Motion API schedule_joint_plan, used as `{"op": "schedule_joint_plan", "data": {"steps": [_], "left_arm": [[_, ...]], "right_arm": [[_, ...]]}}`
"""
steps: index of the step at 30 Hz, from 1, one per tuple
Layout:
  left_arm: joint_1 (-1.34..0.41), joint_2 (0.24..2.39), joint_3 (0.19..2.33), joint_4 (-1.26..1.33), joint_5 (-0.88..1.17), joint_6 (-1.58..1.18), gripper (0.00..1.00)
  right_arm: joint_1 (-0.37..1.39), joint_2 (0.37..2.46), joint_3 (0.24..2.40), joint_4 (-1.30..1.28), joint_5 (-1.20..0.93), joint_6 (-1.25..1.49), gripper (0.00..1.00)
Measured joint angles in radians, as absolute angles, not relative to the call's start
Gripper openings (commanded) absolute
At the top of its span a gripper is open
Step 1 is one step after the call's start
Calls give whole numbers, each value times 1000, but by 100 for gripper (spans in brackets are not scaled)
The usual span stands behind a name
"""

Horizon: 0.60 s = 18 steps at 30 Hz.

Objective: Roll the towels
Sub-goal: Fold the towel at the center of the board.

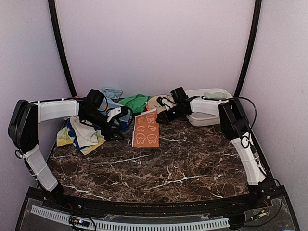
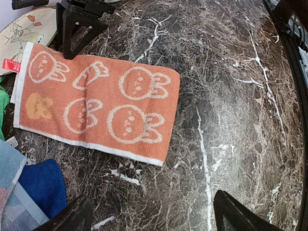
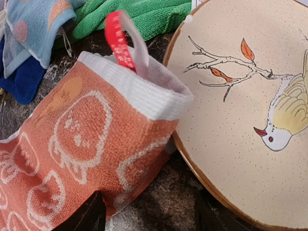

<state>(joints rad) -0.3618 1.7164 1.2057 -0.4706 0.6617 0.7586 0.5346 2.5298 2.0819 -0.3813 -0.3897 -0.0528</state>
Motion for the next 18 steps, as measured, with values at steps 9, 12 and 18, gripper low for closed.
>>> {"op": "schedule_joint_plan", "data": {"steps": [9,12,18], "left_arm": [[-396,1753,1208,-437,691,717,86],[-425,1794,1209,-354,691,663,86],[-444,1924,1271,-184,676,545,82]], "right_arm": [[543,2243,1746,-231,-297,-3,58],[562,2095,1591,-117,-296,41,49],[683,2073,1423,70,-379,152,36]]}}
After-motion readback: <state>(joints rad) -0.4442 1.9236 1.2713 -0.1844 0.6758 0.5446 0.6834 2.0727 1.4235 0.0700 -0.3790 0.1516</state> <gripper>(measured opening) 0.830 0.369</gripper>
